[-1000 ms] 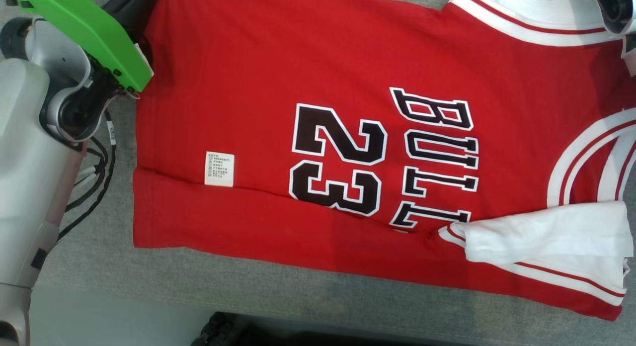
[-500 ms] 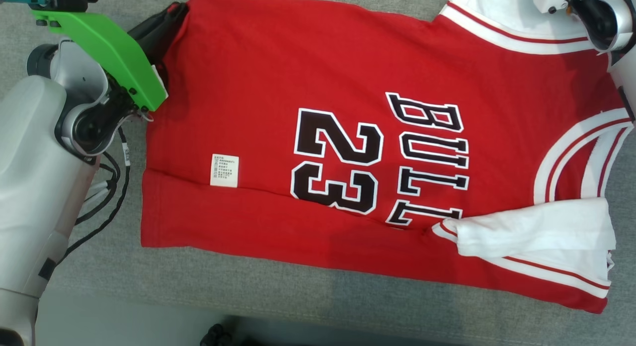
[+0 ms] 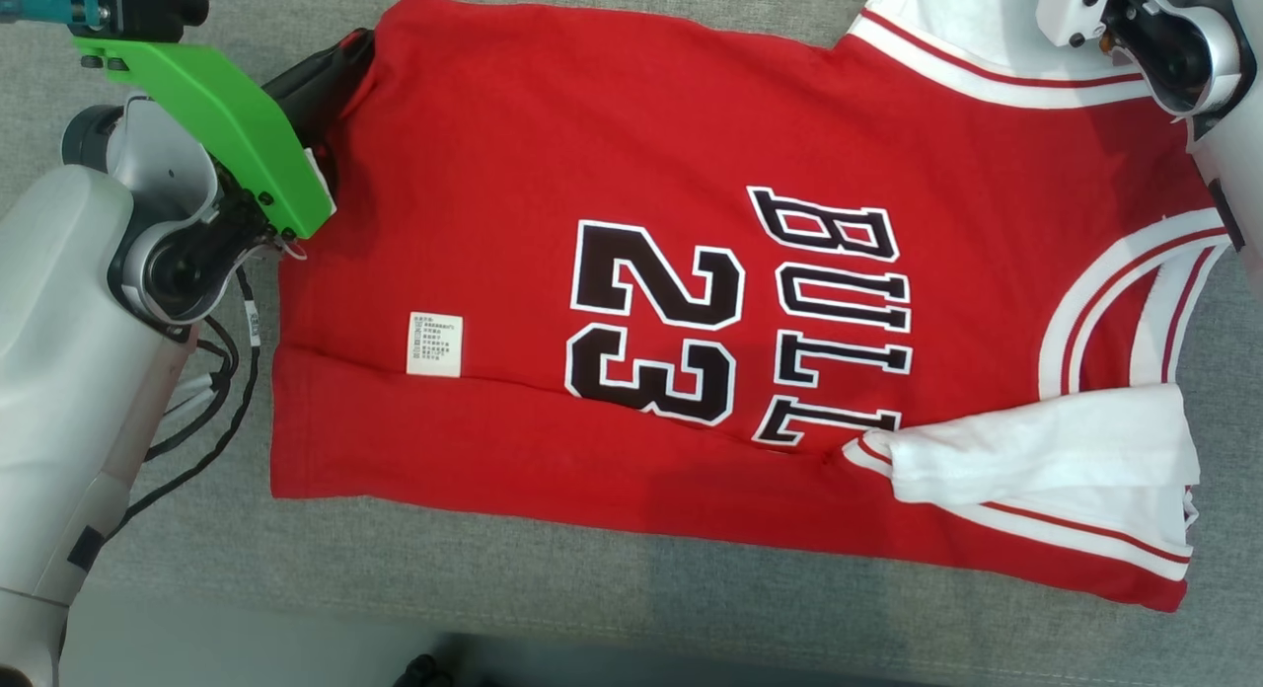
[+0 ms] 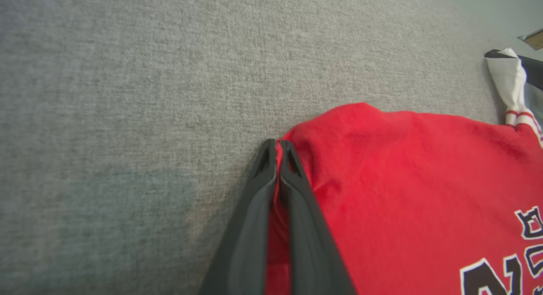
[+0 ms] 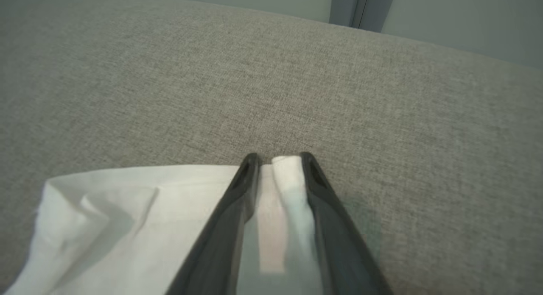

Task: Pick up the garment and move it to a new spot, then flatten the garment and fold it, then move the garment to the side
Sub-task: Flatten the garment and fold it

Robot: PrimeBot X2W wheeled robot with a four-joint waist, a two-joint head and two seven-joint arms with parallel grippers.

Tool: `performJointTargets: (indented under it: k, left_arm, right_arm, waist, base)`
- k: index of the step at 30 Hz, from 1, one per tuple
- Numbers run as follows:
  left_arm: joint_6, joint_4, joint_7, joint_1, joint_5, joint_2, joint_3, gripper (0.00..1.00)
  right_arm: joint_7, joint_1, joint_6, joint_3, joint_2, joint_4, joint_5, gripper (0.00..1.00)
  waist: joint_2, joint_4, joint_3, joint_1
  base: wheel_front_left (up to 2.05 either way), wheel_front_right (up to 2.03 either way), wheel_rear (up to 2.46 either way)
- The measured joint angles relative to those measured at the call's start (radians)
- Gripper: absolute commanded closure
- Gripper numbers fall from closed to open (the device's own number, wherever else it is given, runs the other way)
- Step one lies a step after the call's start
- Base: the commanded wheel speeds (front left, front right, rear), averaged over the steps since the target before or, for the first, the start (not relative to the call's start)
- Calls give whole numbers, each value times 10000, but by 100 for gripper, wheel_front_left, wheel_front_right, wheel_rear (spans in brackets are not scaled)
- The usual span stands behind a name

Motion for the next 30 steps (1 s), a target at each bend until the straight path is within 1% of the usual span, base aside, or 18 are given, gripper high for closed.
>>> performJointTargets:
  k: [5, 8, 9, 15, 19, 25, 30]
  left_arm:
    - [0, 13, -228, 36, 2, 44, -29, 100]
    - [-2, 33, -395, 199, 6, 159, -48, 100]
    - [-2, 52, -435, 237, 6, 192, -50, 100]
    - [-2, 0, -1083, 314, 40, 255, -10, 100]
    - [-2, -270, -1448, 511, 36, 349, -46, 100]
    - [-2, -692, -2094, 825, 50, 380, -238, 100]
    - [-2, -807, -2374, 1337, 65, 725, -410, 100]
  right_arm:
    - [-180, 53, 90, -79, 113, 21, 104, 100]
    - [-560, 235, 123, -205, 174, 4, 213, 100]
    - [-686, 285, 188, -226, 182, -31, 245, 100]
    - [-1822, 640, 437, -594, 222, -619, 500, 100]
    - [-2531, 1070, 522, -717, 138, -920, 506, 100]
    - [-3674, 1917, 556, -1039, 54, -1442, 608, 100]
    - [-4249, 2571, 610, -1103, 71, -1802, 629, 100]
  waist:
    - [0, -15, -60, 0]
    - [0, -47, -181, 0]
    - [0, -61, -225, 0]
    - [0, -143, -541, 0]
    - [0, -222, -787, 0]
    - [0, -322, -1196, -1]
    - [0, -427, -1534, -1]
  base:
    - [0, 0, 0]
    - [0, 0, 0]
    - [0, 0, 0]
    - [0, 0, 0]
    - [0, 0, 0]
    - [0, 0, 0]
    - [0, 0, 0]
